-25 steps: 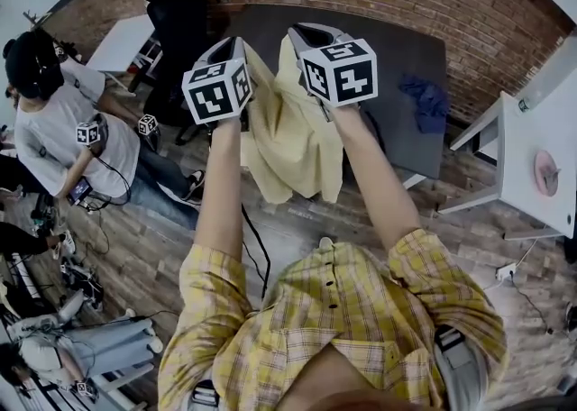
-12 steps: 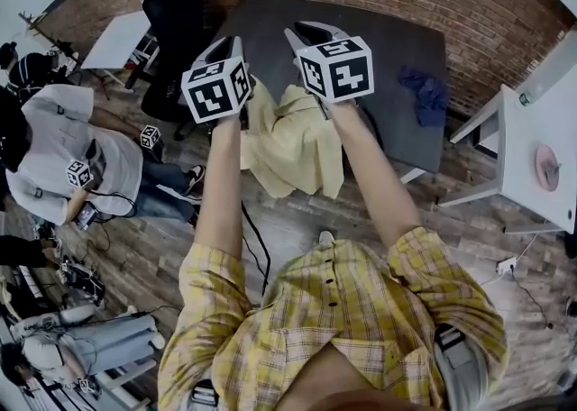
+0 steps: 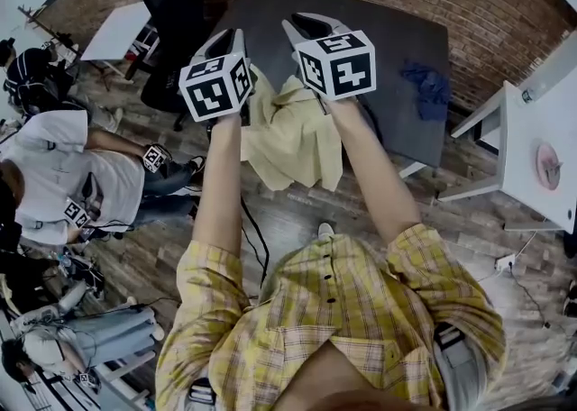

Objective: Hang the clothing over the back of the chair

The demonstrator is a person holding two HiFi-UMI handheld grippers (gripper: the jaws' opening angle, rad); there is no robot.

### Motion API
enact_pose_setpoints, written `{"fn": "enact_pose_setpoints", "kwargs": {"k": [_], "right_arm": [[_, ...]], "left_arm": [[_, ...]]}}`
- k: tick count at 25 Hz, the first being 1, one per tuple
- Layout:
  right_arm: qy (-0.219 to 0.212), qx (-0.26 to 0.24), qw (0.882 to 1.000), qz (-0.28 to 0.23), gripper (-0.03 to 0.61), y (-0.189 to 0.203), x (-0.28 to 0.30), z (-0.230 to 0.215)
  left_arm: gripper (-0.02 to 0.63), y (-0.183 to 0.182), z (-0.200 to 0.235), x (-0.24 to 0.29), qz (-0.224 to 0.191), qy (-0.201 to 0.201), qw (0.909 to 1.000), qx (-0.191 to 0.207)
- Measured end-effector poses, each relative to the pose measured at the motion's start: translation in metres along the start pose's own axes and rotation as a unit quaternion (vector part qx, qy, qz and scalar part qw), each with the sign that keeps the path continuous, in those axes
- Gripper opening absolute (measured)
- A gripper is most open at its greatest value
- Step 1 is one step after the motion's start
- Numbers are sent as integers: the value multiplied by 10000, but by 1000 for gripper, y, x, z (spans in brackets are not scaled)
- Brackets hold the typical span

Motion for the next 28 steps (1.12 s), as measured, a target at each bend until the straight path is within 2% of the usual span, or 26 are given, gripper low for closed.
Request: {"fn": "enact_pose_setpoints", "kwargs": {"k": [12,24,28], "right_arm": [[63,-58,9998,-191,6,-3,-19,9],[112,-227,9992,-299,6,2,-54,22],[138,-219,9982,-545,6,2,-68,25]], "left_arm": [[3,-7,-11,-28,-325,20,9995,-36],[2,-5,-42,-57,-497,245,9985,-7],[2,-1,-51,-64,-579,358,9977,-42]]}}
Point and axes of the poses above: the fingertips, and each gripper's own axes: x forward along the fingers, z to its left, y out of its underside, the point moved 9 cm from there along -x, backward along the fingers, and after that the axes turned 4 degrees about y, right-handed, at the moved point
